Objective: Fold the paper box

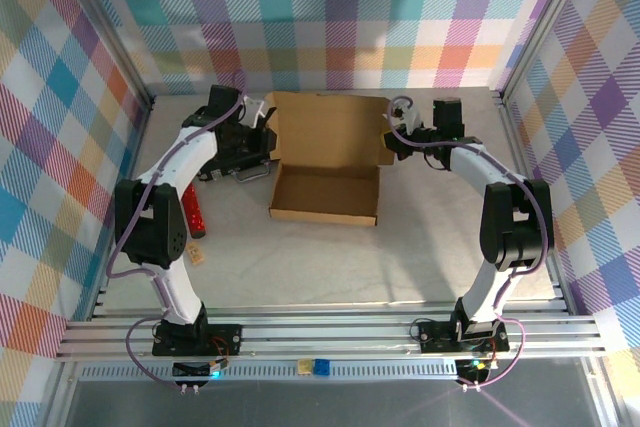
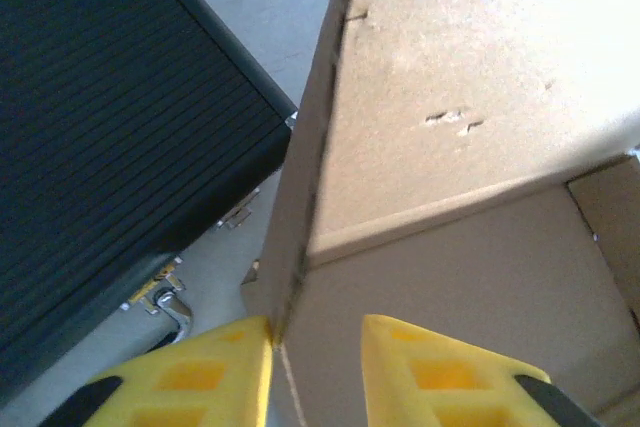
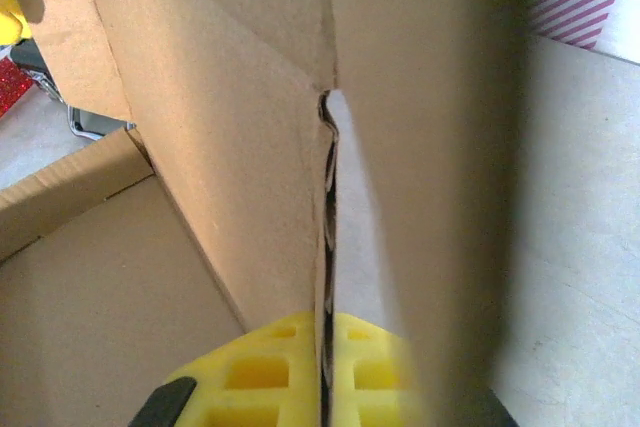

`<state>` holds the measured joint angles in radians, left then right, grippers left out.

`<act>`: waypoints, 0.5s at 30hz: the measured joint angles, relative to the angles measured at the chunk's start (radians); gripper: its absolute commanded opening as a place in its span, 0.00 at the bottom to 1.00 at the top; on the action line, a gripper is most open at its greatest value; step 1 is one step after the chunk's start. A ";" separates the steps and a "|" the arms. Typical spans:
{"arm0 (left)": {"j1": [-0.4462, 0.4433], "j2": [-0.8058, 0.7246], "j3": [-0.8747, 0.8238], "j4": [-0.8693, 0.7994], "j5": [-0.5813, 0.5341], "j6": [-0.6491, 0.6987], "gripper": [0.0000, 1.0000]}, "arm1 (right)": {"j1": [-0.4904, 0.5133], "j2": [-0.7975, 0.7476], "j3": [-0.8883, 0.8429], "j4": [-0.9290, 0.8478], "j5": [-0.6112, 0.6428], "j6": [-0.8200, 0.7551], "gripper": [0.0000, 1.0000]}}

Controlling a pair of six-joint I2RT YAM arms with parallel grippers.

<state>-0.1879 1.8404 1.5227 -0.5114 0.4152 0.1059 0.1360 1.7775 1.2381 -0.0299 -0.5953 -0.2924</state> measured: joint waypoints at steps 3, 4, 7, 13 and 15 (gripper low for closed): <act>-0.031 -0.001 -0.010 0.026 -0.049 -0.034 0.12 | 0.018 0.000 0.000 0.007 0.026 0.020 0.00; -0.042 -0.001 -0.014 0.038 -0.070 -0.044 0.07 | 0.024 0.000 0.000 0.013 0.039 0.029 0.00; -0.061 -0.002 -0.023 0.061 -0.151 -0.076 0.00 | 0.036 -0.001 -0.001 0.037 0.087 0.059 0.00; -0.089 -0.006 -0.050 0.093 -0.257 -0.117 0.00 | 0.077 -0.034 -0.068 0.119 0.198 0.123 0.00; -0.095 -0.014 -0.064 0.100 -0.278 -0.126 0.00 | 0.090 -0.047 -0.087 0.139 0.231 0.138 0.00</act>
<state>-0.2832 1.8259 1.4586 -0.4114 0.1371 -0.0200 0.2256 1.7306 1.1515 0.1093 -0.3641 -0.1539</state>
